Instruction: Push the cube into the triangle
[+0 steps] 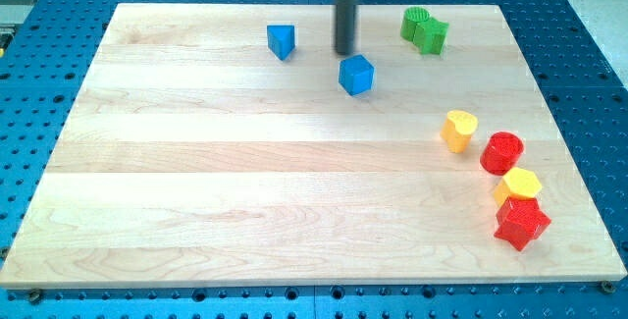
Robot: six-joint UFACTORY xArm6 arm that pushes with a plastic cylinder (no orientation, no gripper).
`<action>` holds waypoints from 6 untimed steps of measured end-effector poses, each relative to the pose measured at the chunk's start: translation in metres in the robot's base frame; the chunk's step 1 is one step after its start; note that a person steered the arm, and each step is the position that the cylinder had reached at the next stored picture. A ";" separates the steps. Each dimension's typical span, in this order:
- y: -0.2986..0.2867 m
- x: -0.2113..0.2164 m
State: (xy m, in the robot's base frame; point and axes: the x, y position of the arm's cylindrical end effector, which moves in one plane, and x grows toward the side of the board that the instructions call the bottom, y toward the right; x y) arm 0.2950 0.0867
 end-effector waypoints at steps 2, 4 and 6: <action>-0.030 0.089; -0.044 0.097; -0.061 0.033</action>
